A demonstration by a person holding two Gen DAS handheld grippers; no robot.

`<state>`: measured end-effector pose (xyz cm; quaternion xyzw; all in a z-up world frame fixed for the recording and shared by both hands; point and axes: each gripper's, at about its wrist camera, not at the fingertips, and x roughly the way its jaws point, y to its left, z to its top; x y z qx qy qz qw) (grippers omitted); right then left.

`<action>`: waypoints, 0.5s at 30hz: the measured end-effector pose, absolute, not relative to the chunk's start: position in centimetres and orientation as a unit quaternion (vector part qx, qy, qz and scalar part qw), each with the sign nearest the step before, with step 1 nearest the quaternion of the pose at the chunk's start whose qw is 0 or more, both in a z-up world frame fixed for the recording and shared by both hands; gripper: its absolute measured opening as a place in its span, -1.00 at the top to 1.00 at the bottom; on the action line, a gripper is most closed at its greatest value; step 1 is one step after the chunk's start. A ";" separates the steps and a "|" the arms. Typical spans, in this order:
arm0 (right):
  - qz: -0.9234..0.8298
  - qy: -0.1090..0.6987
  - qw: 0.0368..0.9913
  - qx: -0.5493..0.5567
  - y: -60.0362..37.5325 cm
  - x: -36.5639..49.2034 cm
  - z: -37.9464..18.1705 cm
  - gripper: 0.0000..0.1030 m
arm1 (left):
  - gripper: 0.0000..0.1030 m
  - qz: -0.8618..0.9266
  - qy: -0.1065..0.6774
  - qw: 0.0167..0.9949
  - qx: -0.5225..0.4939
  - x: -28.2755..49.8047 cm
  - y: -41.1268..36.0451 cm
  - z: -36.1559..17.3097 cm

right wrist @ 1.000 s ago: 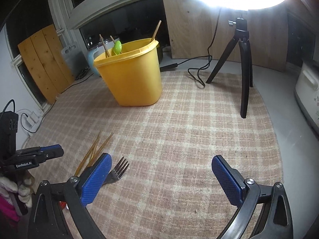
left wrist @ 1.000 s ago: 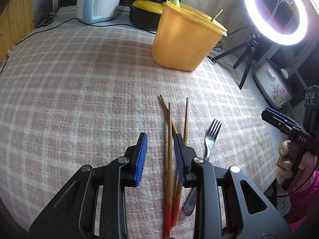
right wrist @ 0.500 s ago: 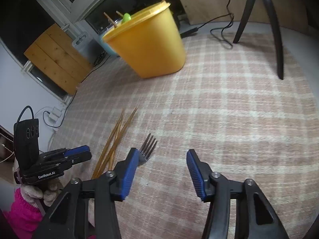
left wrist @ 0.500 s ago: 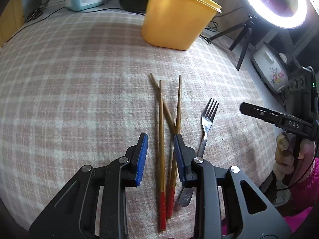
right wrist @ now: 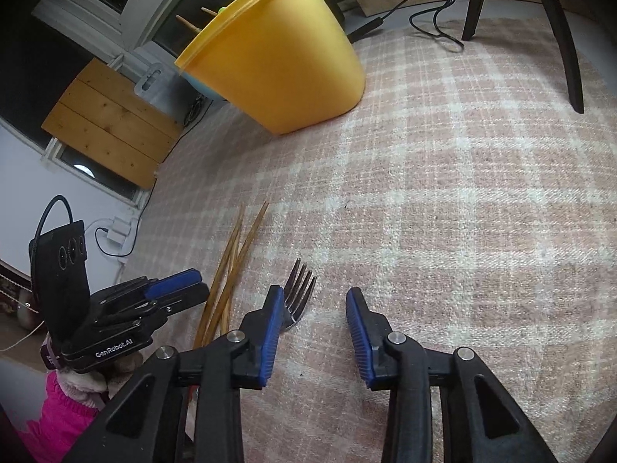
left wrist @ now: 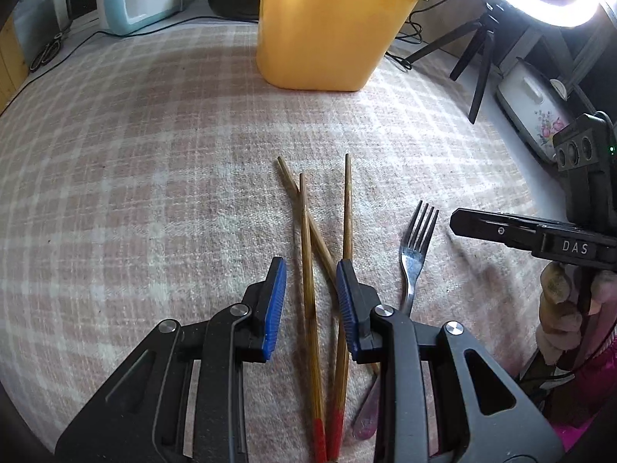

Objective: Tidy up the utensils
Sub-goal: 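Grasp a chopstick with the left tool while the right tool grasps the metal fork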

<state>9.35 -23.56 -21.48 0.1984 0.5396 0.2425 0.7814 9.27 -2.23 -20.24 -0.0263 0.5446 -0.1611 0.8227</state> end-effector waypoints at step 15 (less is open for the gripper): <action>0.261 0.540 0.769 0.219 -22.9 10.3 -22.8 0.35 | 0.89 -0.143 0.563 0.814 -0.012 10.4 -2.6 -21.8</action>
